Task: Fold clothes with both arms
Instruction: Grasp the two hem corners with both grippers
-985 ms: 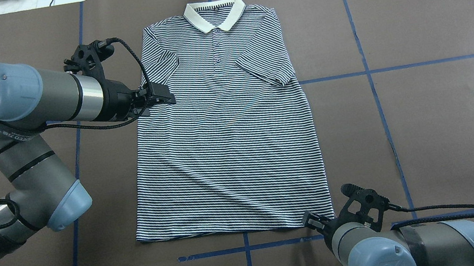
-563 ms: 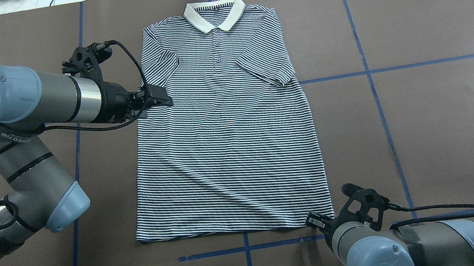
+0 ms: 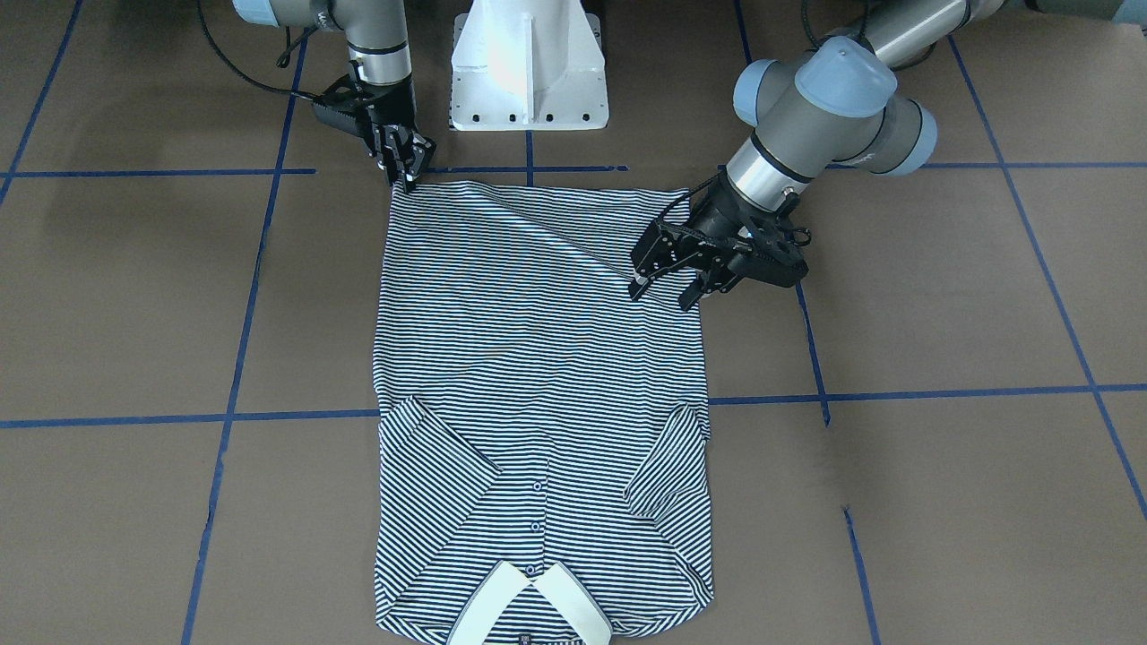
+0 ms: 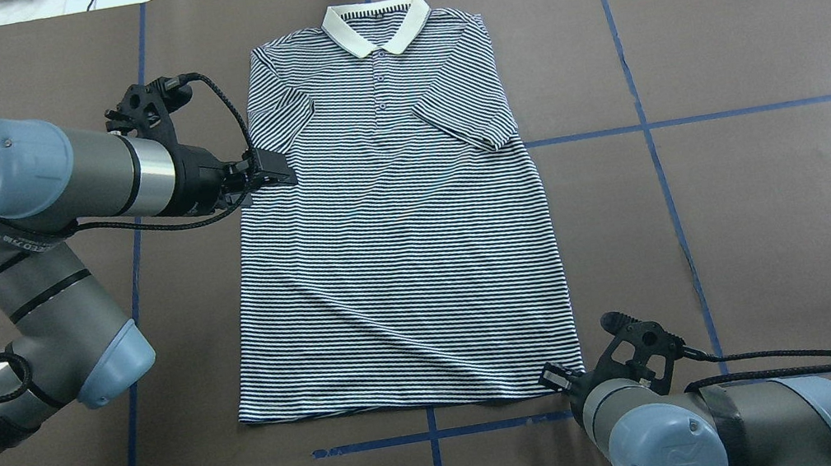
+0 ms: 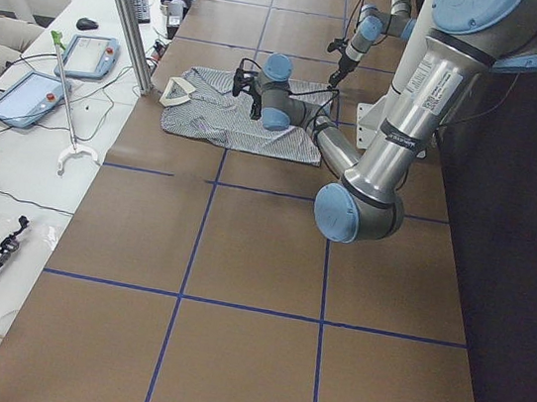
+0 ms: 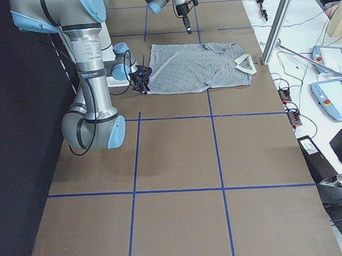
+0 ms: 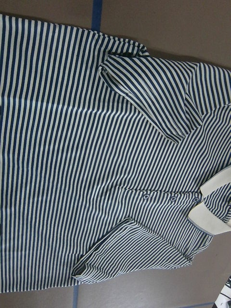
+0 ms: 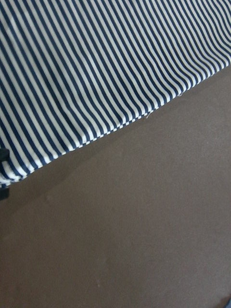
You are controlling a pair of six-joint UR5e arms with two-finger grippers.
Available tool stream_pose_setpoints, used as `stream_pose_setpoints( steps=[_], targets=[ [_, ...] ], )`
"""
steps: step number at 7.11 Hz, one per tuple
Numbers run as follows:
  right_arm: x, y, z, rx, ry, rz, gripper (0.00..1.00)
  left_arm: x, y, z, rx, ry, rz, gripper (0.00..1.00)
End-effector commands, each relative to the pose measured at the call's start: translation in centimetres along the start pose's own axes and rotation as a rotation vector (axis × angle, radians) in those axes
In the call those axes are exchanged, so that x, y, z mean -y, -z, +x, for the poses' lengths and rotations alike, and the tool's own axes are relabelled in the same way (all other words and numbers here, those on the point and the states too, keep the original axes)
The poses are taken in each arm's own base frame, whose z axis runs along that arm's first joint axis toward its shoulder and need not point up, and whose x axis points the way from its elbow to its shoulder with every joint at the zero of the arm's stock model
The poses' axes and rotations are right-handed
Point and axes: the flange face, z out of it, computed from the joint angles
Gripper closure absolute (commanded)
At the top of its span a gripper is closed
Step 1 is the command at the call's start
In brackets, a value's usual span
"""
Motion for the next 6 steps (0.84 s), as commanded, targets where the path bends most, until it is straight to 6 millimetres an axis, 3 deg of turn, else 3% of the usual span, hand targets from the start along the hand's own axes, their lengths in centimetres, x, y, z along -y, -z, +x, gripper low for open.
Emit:
stream_pose_setpoints(
  steps=[1,3,4,5,6],
  targets=[
    [0.0,-0.1,0.2,-0.004,0.002,0.001,1.0,0.0,0.4,0.1,-0.005,0.003,0.007,0.19],
    [-0.3,1.0,-0.6,0.02,-0.003,-0.017,1.0,-0.2,1.7,0.4,-0.017,0.124,0.036,0.17],
    [-0.2,1.4,-0.7,0.027,0.0,-0.022,1.0,-3.2,3.1,-2.1,0.004,0.189,0.066,0.17],
    [0.0,1.8,-0.8,0.035,0.001,-0.023,1.0,-8.3,4.4,-5.8,0.05,0.215,0.05,0.18],
    [0.3,2.2,-0.9,0.044,-0.002,-0.024,1.0,-11.9,3.8,-7.1,0.108,0.282,0.029,0.21]
  ],
)
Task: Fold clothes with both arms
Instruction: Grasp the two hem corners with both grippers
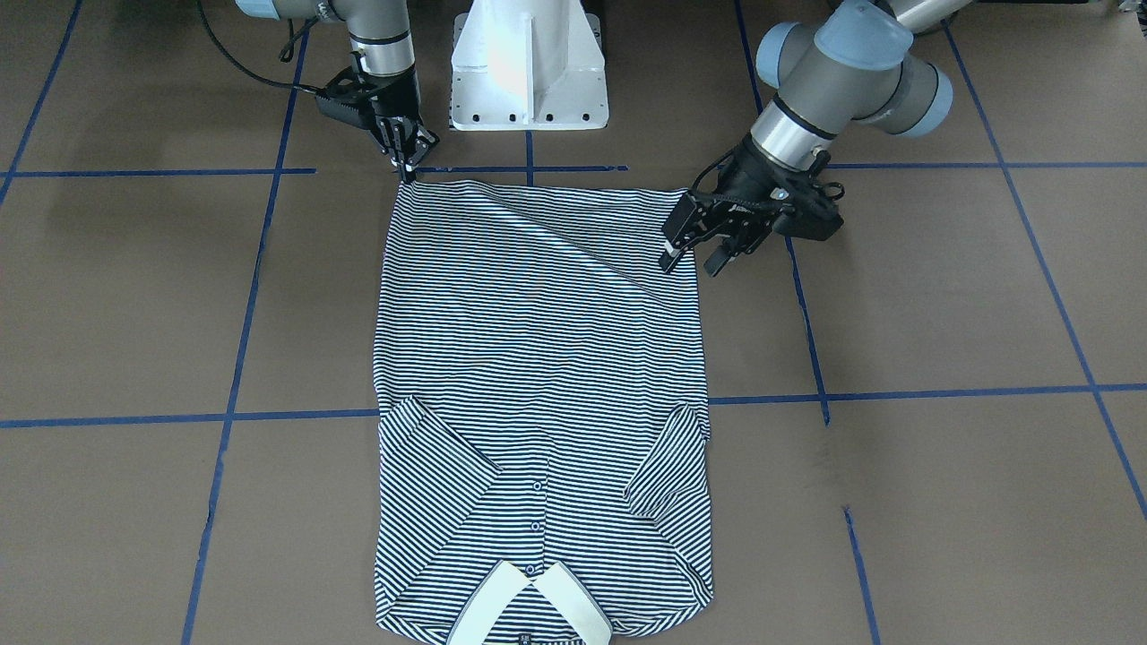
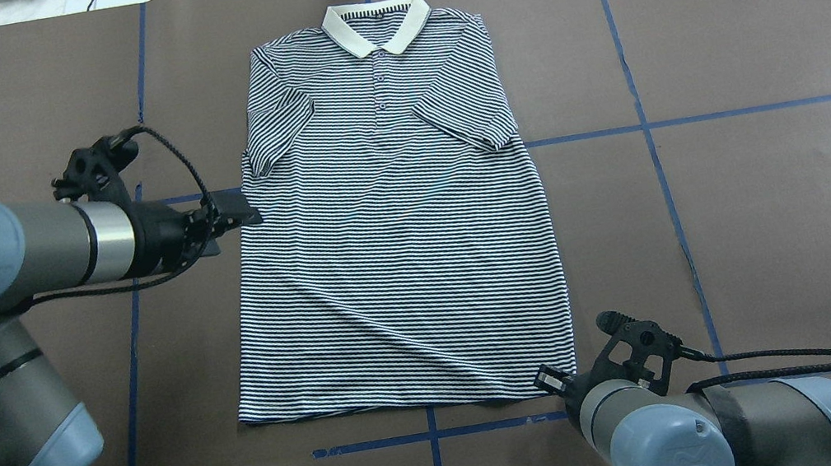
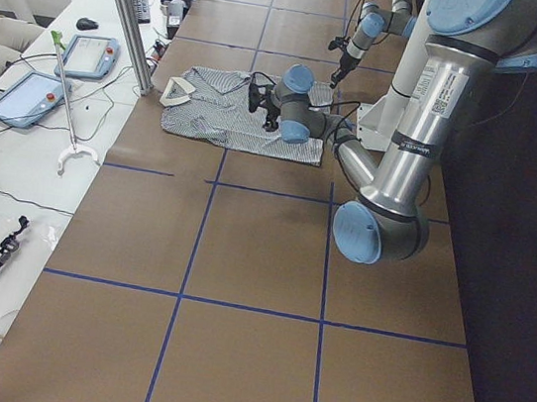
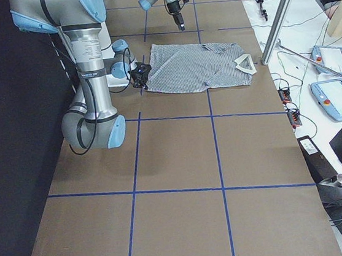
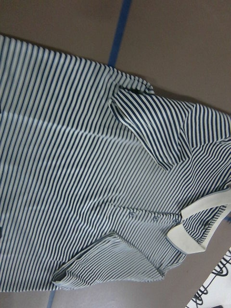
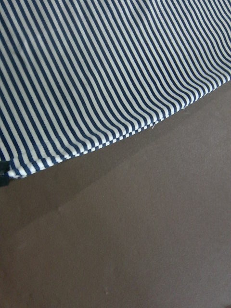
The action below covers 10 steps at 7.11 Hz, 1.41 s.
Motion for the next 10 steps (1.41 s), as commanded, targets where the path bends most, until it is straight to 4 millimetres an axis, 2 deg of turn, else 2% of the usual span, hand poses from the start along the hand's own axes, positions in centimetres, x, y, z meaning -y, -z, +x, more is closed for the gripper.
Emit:
stream_pose_setpoints(
  steps=[1,2,4,8,10],
  targets=[
    [0.4,0.7,-0.3,0.014,-0.004,-0.004,1.0,-7.6,-1.6,-4.0,0.146,0.048,0.017,0.21],
    [0.6,0.7,-0.4,0.014,-0.004,-0.003,1.0,-10.6,-2.7,-4.5,0.222,0.02,0.018,0.21],
    [0.5,0.7,-0.4,0.011,0.017,-0.008,1.0,-13.9,-4.0,-5.4,0.323,-0.003,0.004,0.22],
    [0.4,0.9,-0.7,0.018,0.014,-0.01,1.0,-16.2,-4.3,-5.6,0.332,-0.023,-0.034,0.36],
    [0.3,0.9,-0.7,0.016,0.014,-0.011,1.0,-16.8,-4.5,-6.0,0.356,-0.019,-0.039,0.57]
  ],
)
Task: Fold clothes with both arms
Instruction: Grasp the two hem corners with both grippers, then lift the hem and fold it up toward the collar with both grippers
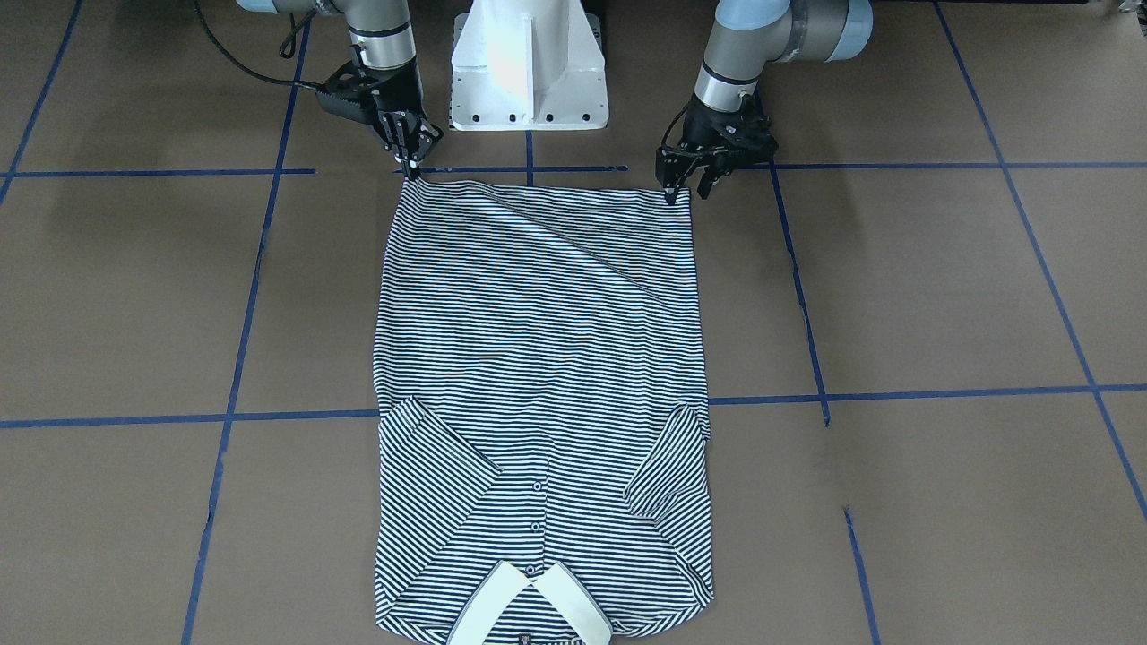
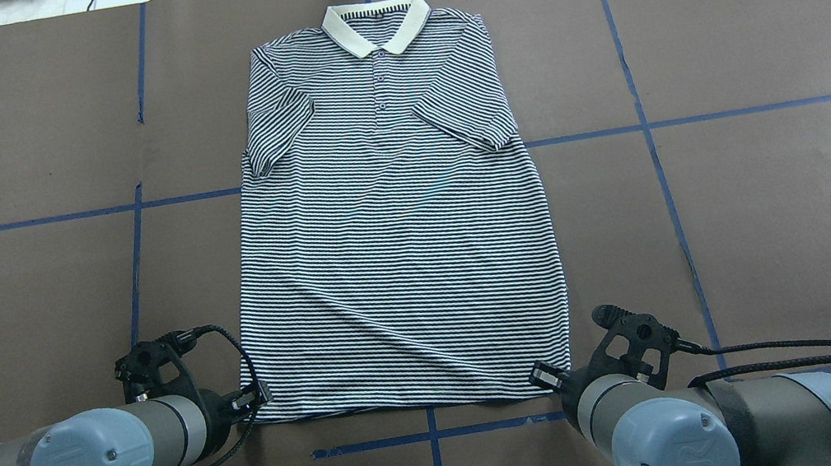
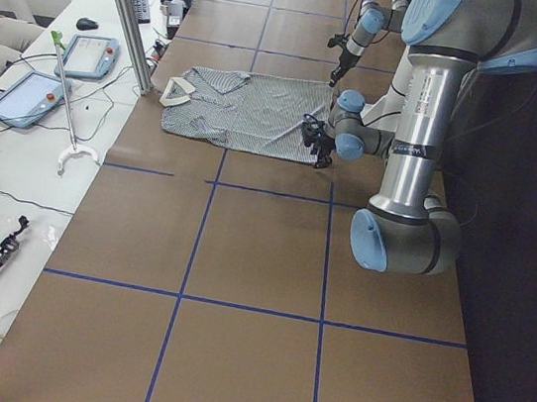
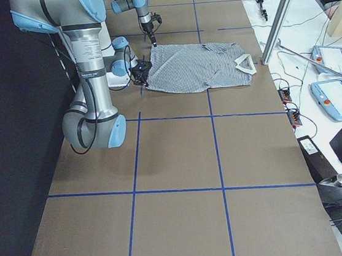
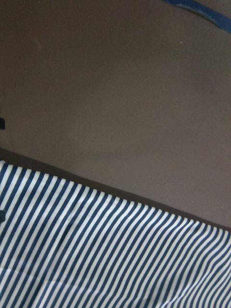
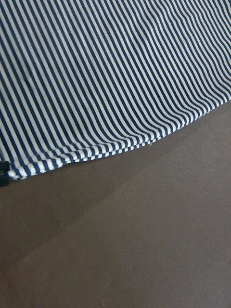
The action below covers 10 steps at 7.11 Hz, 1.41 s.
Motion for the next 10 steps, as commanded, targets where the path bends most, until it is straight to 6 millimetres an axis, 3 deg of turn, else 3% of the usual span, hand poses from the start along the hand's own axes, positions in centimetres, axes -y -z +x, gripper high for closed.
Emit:
stream_pose_setpoints(
  steps=[1,2,4,6,9,10],
  targets=[
    [0.0,-0.1,0.1,-0.002,0.0,0.0,1.0,-0.5,-0.2,-0.1,0.012,0.003,-0.006,0.81],
    [-0.1,0.0,0.0,-0.002,0.0,-0.002,1.0,-0.6,-0.2,0.0,0.011,0.003,-0.007,1.0],
    [0.1,0.6,-0.1,0.004,-0.003,-0.016,1.0,-0.7,0.9,1.1,-0.021,0.005,-0.012,1.0],
    [0.8,3.5,-0.2,0.017,0.0,-0.095,1.0,-1.2,7.2,2.8,-0.075,0.027,-0.033,1.0],
    [-2.1,5.9,2.4,-0.082,0.123,-0.242,1.0,-7.0,11.4,3.5,-0.091,0.176,-0.153,1.0],
    [-1.3,7.1,2.4,-0.113,0.165,-0.282,1.0,-7.4,12.8,3.6,-0.079,0.203,-0.163,1.0]
  ],
)
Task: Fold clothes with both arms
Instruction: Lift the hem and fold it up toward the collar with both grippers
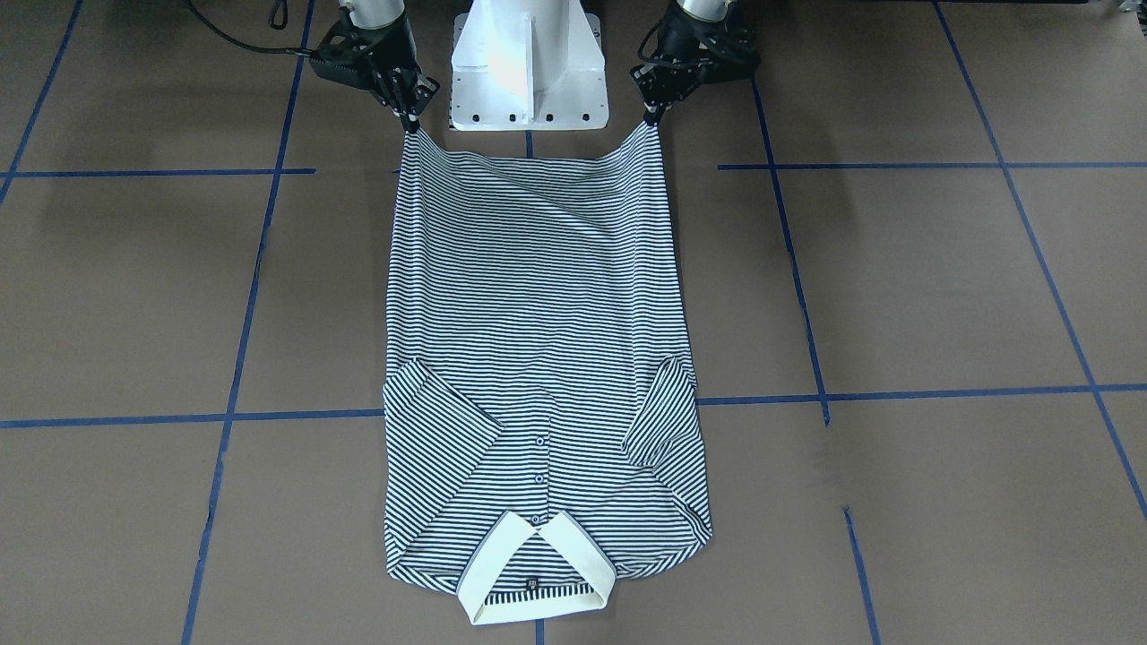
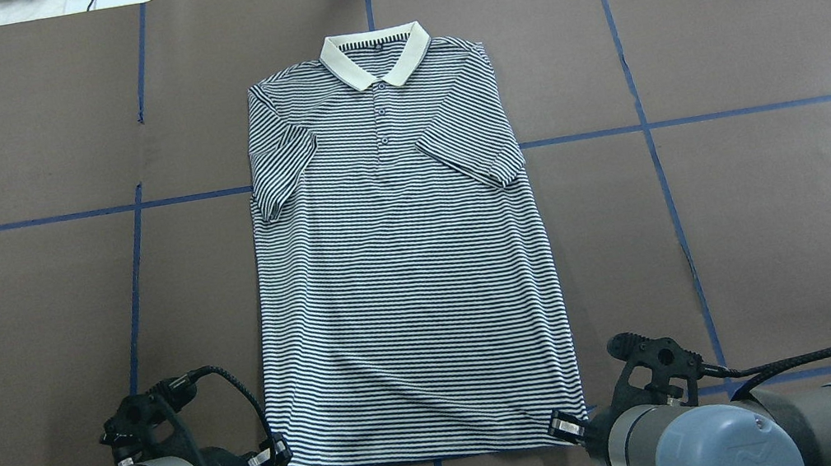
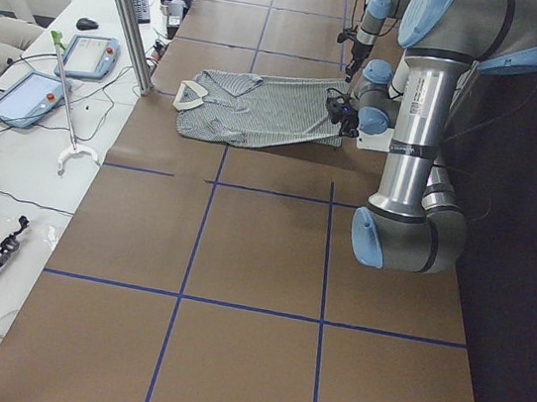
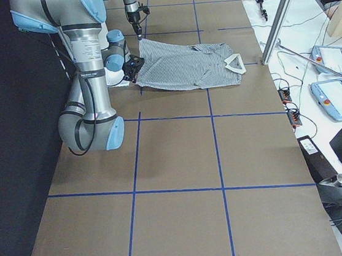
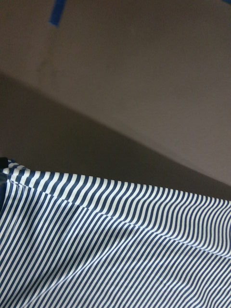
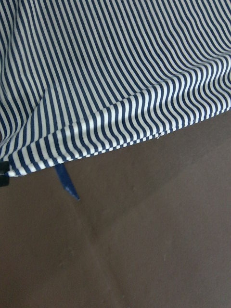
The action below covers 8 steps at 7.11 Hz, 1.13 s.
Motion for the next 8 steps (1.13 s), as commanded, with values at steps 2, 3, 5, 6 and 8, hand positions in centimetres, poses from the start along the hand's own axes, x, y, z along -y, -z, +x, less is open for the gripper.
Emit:
stream_pose_setpoints(
  steps=[2,3,5,6,8],
  targets=[
    [-0.5,1.6,0.4,-0.079,0.066,-0.052,1.0,-1.4,2.0,0.4,0.001,0.047,-0.026,1.0],
    [2.4,2.7,-2.8,-0.009,0.019,0.022,1.0,-0.9,1.8,1.0,-0.007,0.04,-0.012,1.0],
    [9.8,3.1,-7.1,0.054,-0.039,0.203,1.0,7.3,2.3,5.7,-0.069,-0.071,0.147,1.0],
    [15.0,2.1,-9.3,0.028,0.001,0.28,1.0,12.6,0.4,8.1,-0.045,-0.102,0.242,1.0],
    [25.2,-0.9,-11.0,0.038,0.032,0.376,1.0,22.5,-3.4,10.8,-0.015,-0.056,0.379,1.0]
  ],
)
